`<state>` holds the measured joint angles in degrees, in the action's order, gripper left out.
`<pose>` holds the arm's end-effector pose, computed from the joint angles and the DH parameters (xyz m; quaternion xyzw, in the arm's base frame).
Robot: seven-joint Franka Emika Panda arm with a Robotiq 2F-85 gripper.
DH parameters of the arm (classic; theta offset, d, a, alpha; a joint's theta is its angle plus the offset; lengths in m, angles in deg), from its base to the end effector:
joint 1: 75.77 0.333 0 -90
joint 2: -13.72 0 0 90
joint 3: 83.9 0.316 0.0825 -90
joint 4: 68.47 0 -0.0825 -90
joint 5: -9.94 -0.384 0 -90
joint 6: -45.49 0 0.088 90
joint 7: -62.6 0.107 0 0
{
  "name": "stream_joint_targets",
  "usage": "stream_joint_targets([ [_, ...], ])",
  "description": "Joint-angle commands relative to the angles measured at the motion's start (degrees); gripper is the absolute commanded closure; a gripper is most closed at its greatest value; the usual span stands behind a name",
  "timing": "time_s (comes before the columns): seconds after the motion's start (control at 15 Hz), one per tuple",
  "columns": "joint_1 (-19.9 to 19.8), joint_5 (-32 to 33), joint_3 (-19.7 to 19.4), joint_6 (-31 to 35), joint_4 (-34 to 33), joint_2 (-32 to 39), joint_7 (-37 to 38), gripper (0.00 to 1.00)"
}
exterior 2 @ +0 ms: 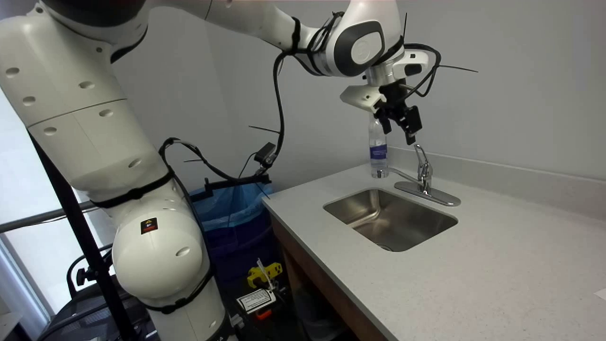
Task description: Turn the tap nozzle from the right to the middle then lift the tap handle
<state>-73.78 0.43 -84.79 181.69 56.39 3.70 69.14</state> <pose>0.5303 0.0116 0.5046 -0.9758 0.0947 -0.1796 0.0810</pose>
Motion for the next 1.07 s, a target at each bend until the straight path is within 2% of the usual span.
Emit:
stream_joint_targets([
  [0.0, -0.55, -1.41, -0.19, -2.19, 3.37, -4.18, -1.19, 0.0],
  [0.07, -0.65, -1.31, -0.23, -2.97, 3.58, -4.48, -0.66, 0.0],
  [0.13, -0.56, -0.13, 0.33, -1.47, 1.45, -1.59, -0.06, 0.0],
  [1.0, -0.65, -0.14, 0.24, -2.23, 2.45, -2.59, -0.06, 0.0],
])
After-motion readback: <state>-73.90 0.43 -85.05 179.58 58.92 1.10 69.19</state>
